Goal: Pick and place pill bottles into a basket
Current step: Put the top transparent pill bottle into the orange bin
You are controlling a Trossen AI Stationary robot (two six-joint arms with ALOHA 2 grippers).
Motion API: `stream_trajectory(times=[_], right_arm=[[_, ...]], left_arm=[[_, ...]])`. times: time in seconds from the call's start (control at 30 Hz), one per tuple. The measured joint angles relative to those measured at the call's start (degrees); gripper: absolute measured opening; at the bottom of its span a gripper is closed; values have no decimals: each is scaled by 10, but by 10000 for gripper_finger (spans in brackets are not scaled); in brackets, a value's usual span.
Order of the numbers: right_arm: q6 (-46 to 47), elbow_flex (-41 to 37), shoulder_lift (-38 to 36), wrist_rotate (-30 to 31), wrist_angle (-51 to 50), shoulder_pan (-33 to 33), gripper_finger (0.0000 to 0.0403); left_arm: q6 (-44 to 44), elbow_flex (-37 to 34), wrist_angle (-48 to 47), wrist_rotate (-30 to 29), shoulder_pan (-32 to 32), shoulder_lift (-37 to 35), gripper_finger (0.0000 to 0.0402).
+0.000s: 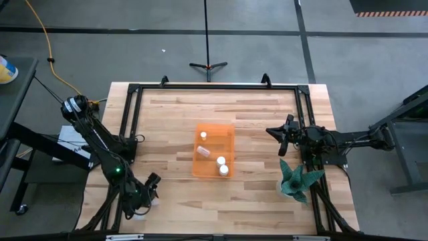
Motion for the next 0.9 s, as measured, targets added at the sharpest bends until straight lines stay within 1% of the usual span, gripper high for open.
stream_trajectory(times=[0.1, 0.23, 0.47, 0.9], right_arm=[[0, 0, 0, 0, -4, 0, 7], [0, 0, 0, -1, -6, 0, 7], [0, 0, 0, -1, -7, 0, 7], [0, 0, 0, -1, -9, 0, 7]], left_arm=[[1, 0, -3, -1, 0, 0, 265], [1, 0, -3, -25, 0, 0, 265], [1, 0, -3, -26, 0, 0, 261], [2, 0, -6, -24, 0, 0, 192]])
